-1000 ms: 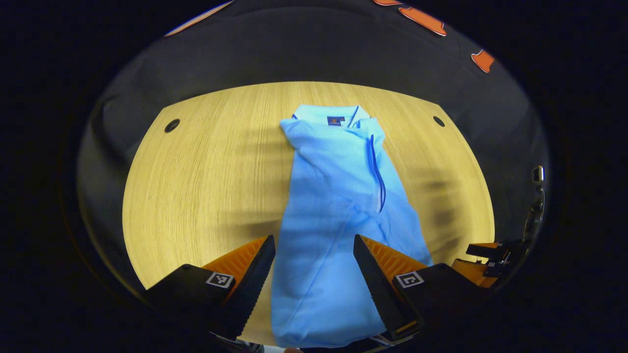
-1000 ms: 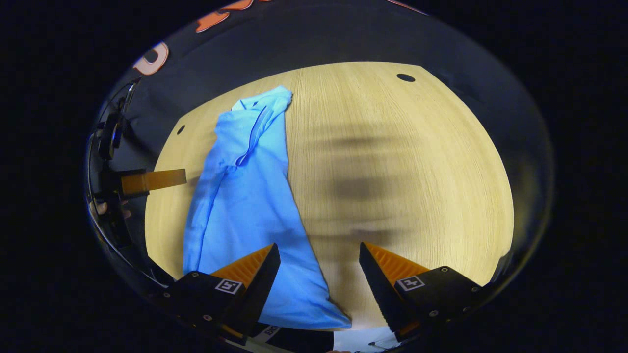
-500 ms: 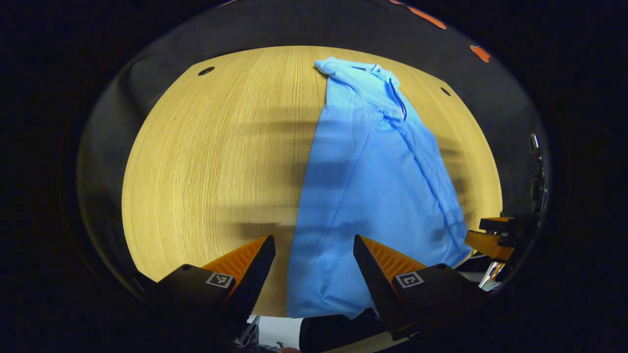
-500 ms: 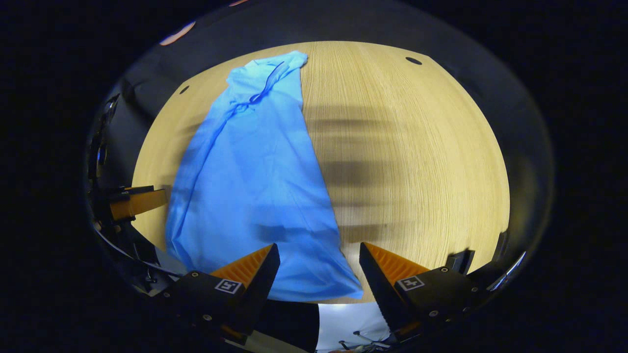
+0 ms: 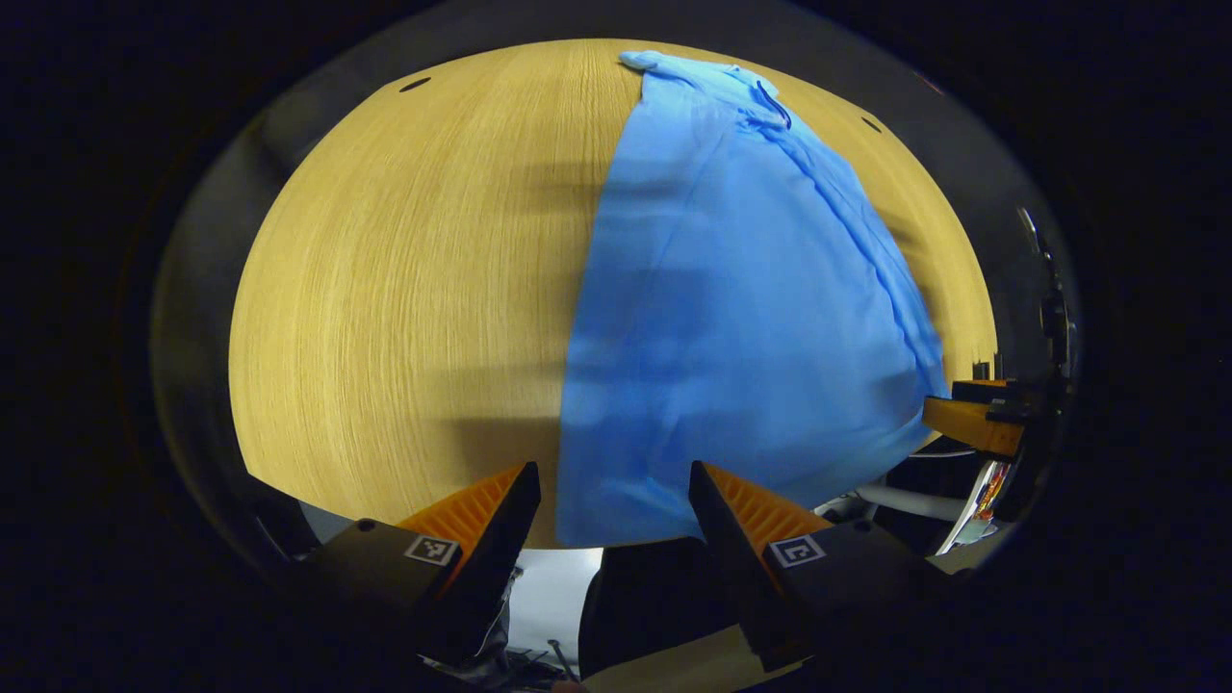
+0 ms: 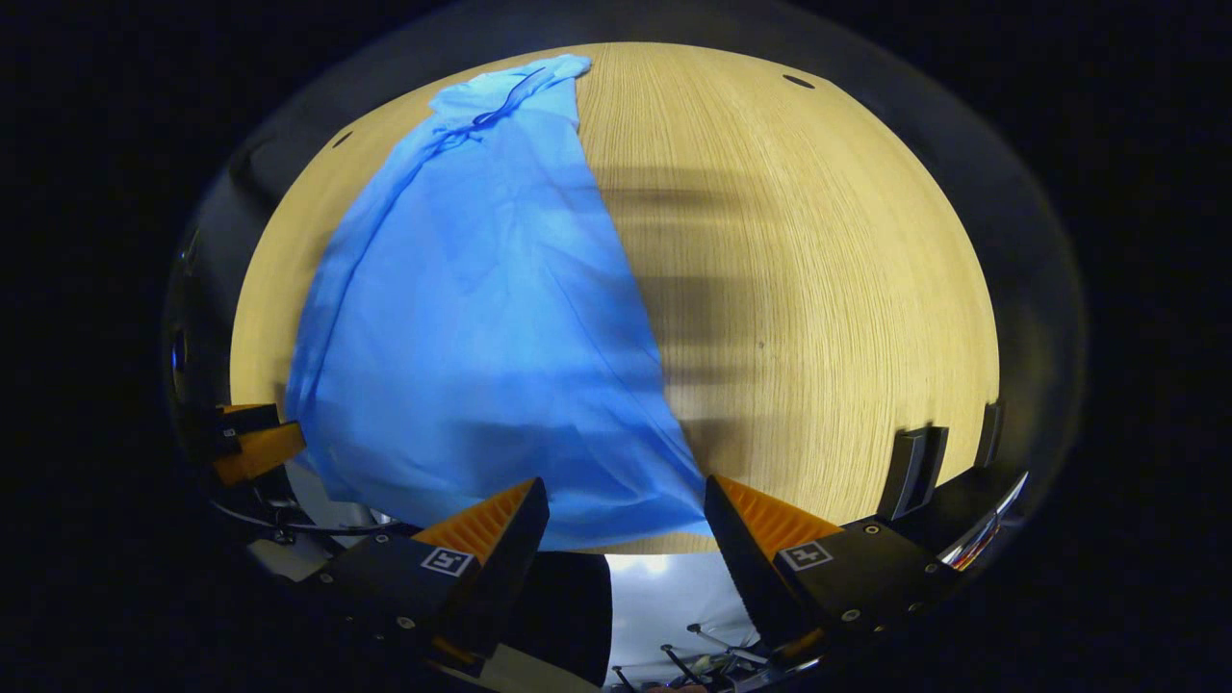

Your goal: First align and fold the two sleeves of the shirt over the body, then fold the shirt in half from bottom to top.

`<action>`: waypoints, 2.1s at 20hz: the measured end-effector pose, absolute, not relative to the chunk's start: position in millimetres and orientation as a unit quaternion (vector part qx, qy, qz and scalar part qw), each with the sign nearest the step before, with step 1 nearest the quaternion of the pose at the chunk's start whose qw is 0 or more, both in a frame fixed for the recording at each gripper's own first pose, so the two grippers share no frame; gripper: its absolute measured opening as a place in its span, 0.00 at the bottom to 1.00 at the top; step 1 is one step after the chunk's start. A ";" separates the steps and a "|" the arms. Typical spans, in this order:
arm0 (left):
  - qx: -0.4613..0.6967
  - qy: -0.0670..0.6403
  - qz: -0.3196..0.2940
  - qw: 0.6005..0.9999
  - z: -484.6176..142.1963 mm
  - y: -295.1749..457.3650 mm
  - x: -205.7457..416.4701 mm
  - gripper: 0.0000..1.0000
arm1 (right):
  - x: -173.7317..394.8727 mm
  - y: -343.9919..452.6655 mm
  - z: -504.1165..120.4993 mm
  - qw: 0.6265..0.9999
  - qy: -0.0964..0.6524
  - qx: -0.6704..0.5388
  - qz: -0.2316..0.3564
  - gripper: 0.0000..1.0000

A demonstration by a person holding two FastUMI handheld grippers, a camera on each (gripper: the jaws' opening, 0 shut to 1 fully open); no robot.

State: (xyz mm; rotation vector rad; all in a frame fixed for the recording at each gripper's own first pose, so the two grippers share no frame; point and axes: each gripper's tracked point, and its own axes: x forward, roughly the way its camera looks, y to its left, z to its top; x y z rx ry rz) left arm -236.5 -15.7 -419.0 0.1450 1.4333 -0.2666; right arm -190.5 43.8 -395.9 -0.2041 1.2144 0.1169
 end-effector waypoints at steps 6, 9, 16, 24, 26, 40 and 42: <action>0.061 0.668 -0.101 0.734 -431.1 -15.9 -243.4 0.99 | -196.2 44.8 -408.8 0.805 0.583 -0.100 0.051 0.99; 0.082 0.669 -0.095 0.733 -434.0 -18.7 -242.0 0.99 | -196.2 43.8 -412.0 0.802 0.585 -0.113 0.048 0.99; 0.086 0.664 -0.088 0.737 -437.1 -24.3 -240.5 0.99 | -196.8 50.4 -412.5 0.800 0.585 -0.124 0.057 0.84; 0.052 0.646 -0.120 0.752 -433.0 -43.6 -235.3 0.05 | -198.6 67.6 -413.4 0.807 0.568 -0.134 0.090 0.03; 0.059 0.646 -0.121 0.751 -433.3 -42.1 -236.0 0.05 | -198.9 68.8 -412.4 0.805 0.575 -0.114 0.089 0.02; 0.041 0.579 -0.122 0.805 -376.8 -69.5 -127.7 0.05 | -101.1 86.3 -329.3 0.854 0.500 -0.088 0.118 0.02; 0.039 0.570 -0.121 0.812 -370.3 -76.6 -105.8 0.05 | -79.8 91.7 -313.8 0.861 0.489 -0.074 0.119 0.01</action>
